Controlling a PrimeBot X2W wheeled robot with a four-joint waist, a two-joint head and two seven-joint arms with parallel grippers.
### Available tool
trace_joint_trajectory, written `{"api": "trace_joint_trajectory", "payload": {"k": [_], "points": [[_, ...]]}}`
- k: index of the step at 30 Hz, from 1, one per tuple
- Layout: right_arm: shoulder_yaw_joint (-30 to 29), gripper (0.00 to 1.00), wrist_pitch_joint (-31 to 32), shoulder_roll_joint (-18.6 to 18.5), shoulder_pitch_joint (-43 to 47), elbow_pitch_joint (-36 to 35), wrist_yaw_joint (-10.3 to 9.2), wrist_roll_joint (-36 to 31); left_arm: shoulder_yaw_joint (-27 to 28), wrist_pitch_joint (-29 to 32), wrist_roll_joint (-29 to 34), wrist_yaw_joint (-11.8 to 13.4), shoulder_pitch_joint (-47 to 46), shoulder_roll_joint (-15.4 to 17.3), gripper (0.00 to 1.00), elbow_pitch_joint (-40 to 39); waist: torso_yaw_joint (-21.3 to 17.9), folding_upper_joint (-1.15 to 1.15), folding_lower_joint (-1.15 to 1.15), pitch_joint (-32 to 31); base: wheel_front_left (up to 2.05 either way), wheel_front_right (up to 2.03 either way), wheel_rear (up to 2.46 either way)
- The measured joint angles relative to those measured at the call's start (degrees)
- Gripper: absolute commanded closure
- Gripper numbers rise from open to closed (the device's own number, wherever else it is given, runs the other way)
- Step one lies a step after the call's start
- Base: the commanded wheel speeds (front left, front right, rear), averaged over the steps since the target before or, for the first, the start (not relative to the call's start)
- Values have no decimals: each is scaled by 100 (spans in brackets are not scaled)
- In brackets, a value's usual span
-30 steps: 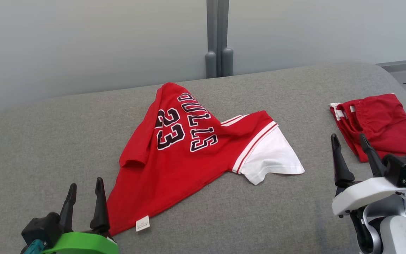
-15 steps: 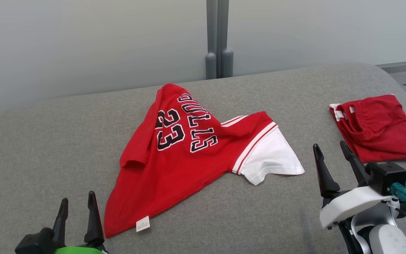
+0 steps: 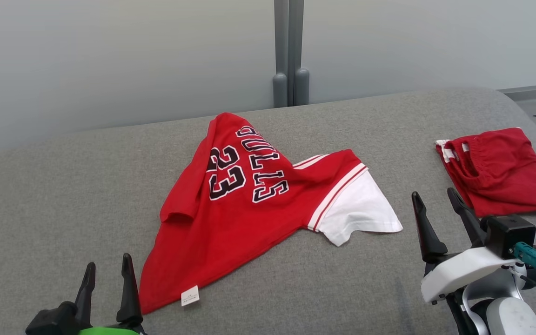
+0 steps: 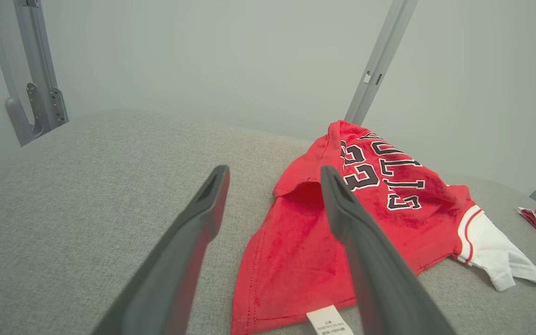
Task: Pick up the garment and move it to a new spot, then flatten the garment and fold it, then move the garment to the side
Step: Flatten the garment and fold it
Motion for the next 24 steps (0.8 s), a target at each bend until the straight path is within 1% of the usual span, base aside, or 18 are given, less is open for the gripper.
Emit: {"api": "trace_joint_trajectory", "payload": {"k": [5, 10, 11, 16, 24], "points": [[-21, 0, 37, 2, 5, 11, 0, 48, -25, 48, -18, 0, 7, -1, 0, -40, 25, 0, 0, -8, 0, 0, 0], [-294, 0, 191, 0, -4, 283, 0, 299, -94, 70, -18, 0, 7, -5, 0, -54, 62, 0, 0, 2, 0, 0, 0], [-338, 0, 233, 0, -18, 393, 0, 445, -110, 76, -18, 0, 7, -9, 0, -56, 74, 0, 0, 8, 0, 0, 0], [-650, 0, 446, -3, -254, 1182, -1, 688, -198, 100, -18, -5, -2, -30, 0, -69, 167, 0, 0, 63, 0, 0, 0], [-977, 0, 493, 1, -953, 2621, 0, 578, -310, 145, -15, -26, -105, -53, 0, -58, 439, 0, 0, 207, 0, 0, 0]]}}
